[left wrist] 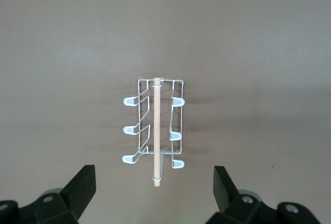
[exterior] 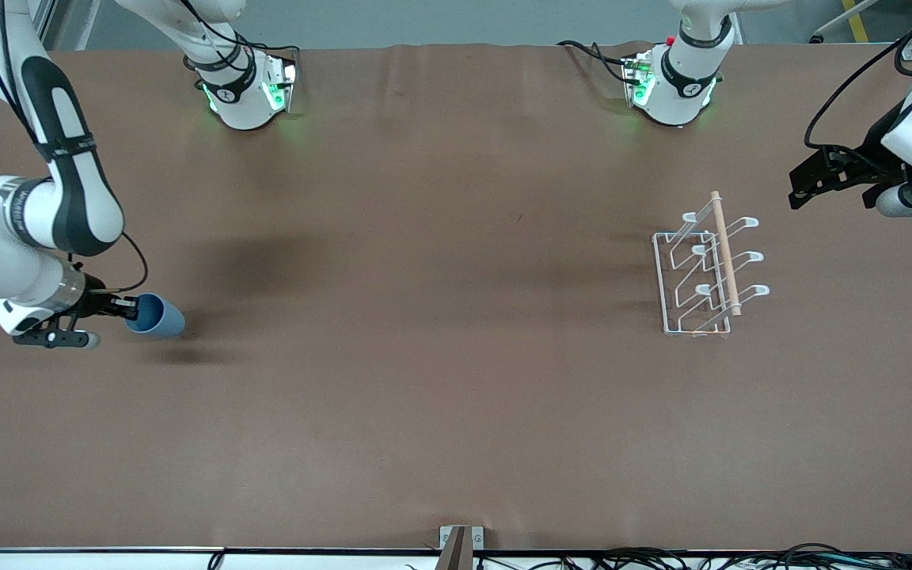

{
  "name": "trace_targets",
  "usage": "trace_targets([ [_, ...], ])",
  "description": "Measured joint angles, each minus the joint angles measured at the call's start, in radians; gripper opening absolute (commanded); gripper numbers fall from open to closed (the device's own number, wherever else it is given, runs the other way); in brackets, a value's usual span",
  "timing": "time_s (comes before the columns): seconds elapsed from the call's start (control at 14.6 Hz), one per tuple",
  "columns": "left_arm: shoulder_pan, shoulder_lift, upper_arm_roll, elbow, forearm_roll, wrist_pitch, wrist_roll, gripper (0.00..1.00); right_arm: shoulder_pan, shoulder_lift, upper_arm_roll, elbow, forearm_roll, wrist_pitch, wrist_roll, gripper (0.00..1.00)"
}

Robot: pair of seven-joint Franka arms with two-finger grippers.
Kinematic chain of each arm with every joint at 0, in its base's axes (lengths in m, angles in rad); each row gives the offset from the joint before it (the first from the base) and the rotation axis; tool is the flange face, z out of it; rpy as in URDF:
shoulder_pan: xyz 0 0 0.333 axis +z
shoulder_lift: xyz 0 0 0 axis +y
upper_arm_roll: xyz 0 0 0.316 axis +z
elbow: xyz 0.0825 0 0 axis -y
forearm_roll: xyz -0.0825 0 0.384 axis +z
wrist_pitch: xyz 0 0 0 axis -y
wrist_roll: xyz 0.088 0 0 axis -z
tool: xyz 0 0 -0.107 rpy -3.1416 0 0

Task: Hang cup on cup holder
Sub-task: 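Close the right gripper on the blue cup's rim, then lift the cup with the right gripper while the left gripper approaches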

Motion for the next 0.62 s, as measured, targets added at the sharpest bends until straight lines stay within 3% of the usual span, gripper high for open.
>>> trace_targets([
  [0.21, 0.000, 0.005, 0.000, 0.008, 0.000, 0.000, 0.000, 1.00, 0.038, -0.071, 0.018, 0.068, 0.038, -0.131, 0.003, 0.01],
  [0.34, 0.000, 0.009, 0.000, 0.019, 0.000, 0.000, 0.000, 1.00, 0.089, -0.127, 0.023, 0.079, 0.151, -0.190, 0.025, 0.01],
  [0.62, 0.000, 0.016, 0.000, 0.031, 0.000, 0.000, 0.000, 1.00, 0.215, -0.224, 0.033, 0.095, 0.296, -0.265, 0.171, 0.01],
])
